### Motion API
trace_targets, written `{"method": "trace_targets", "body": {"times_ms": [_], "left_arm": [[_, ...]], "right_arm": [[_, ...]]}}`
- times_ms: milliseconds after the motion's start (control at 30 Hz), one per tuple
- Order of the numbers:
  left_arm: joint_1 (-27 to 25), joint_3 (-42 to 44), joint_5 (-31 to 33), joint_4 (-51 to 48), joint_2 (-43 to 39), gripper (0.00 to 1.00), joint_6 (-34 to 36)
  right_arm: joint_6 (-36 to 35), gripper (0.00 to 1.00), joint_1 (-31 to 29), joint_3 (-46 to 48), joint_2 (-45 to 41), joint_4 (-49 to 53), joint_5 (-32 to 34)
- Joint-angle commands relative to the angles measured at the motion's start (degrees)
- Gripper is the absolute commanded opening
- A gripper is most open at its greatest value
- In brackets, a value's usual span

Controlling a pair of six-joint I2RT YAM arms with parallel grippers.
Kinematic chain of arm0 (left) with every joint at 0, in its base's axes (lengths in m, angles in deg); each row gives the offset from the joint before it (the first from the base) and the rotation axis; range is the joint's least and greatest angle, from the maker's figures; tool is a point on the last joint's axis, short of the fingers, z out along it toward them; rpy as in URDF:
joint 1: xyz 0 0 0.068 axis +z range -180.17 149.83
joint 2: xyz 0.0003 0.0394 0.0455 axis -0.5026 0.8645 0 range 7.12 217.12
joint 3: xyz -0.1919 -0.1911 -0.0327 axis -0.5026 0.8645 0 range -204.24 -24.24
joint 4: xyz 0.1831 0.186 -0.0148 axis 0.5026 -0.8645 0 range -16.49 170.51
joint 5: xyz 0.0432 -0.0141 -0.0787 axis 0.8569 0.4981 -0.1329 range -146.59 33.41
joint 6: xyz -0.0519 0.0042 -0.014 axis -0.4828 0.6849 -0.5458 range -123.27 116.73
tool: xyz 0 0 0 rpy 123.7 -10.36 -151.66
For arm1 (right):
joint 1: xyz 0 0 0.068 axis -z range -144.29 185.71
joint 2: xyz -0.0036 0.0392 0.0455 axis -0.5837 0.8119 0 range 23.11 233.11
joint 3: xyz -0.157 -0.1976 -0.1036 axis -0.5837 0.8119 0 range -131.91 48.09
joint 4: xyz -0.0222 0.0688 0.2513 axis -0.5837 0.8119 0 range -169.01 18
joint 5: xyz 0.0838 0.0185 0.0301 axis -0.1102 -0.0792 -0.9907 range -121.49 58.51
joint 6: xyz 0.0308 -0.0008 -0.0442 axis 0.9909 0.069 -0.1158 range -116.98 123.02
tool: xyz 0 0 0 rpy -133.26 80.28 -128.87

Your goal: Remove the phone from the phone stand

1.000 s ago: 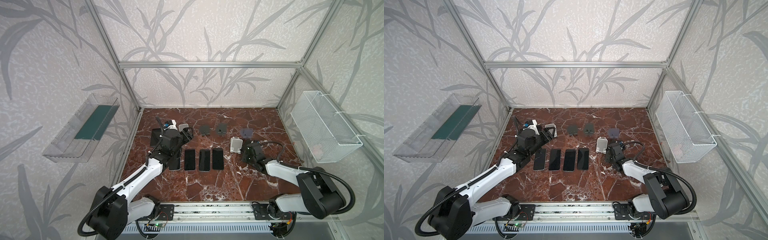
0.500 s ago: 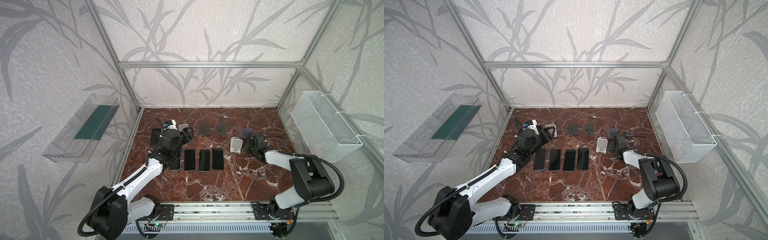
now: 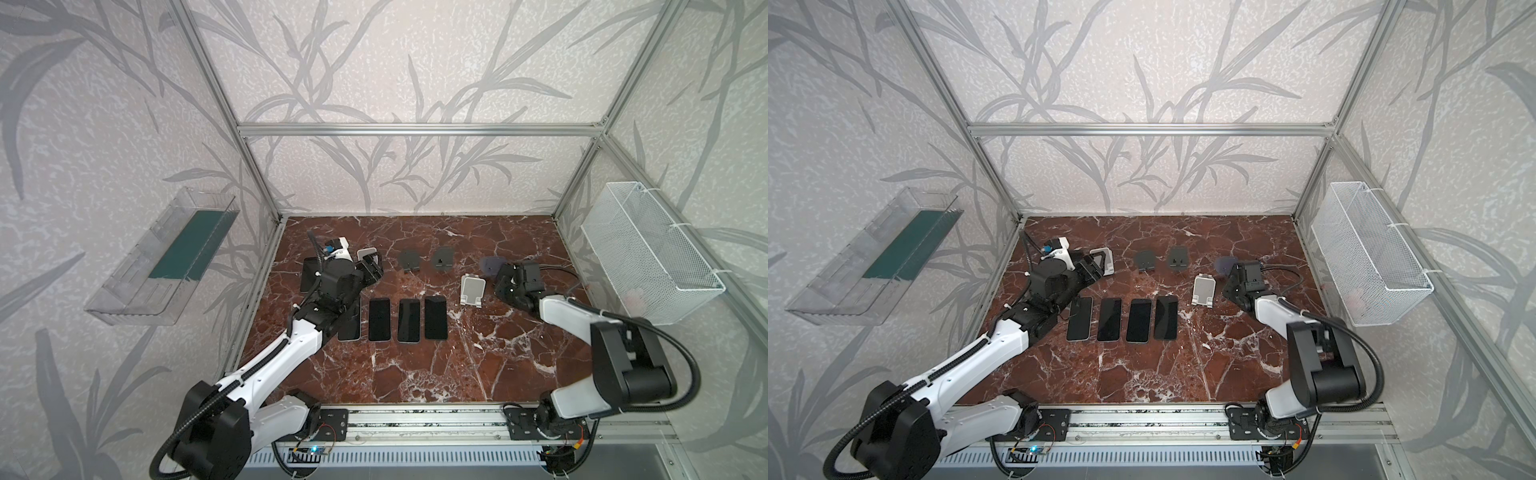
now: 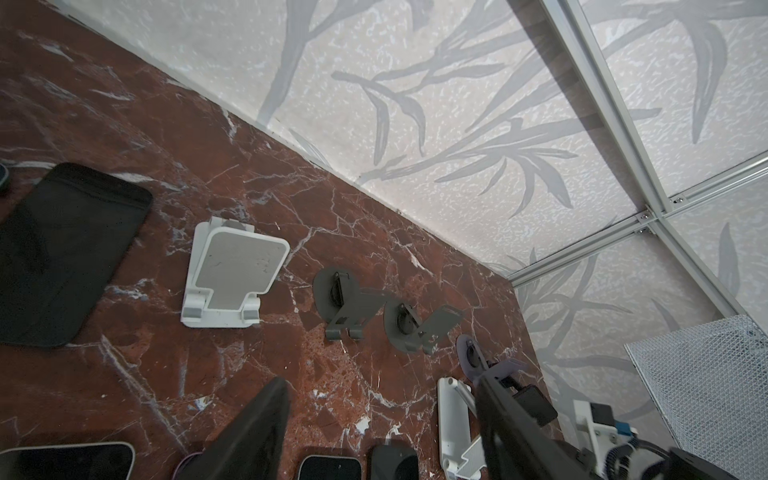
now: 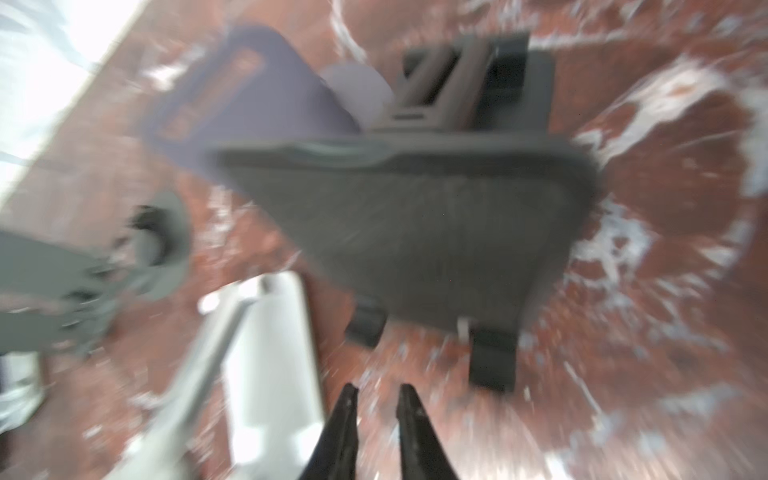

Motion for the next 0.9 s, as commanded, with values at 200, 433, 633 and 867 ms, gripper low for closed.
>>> {"method": "trace_targets", "body": {"times_ms": [200,433,633,867], "left_arm": [[0.34,-6.20,11.96,-6.58,-7.03,0.99,17.51],[0.35,-4.23,39.18,-0.37,-15.64,0.99,35.60],[0.38,-3.82,42.73,-4.18,-15.10,0.99,38.06],[0.39,16.56,36.16,15.19,-19.92,0.99,43.29]], "right_arm": [[3.55,1.00,-0.20,5.04,-32.57,4.12,-5.39],[-8.16,0.99,-6.88,9.26,-50.05,5.79,5.17],[-18.00,0.99,-6.88,16.47,-52.08,-1.58,9.75],[-35.80,0.99,-6.88,24.33,-41.74,-27.47,6.85]]}}
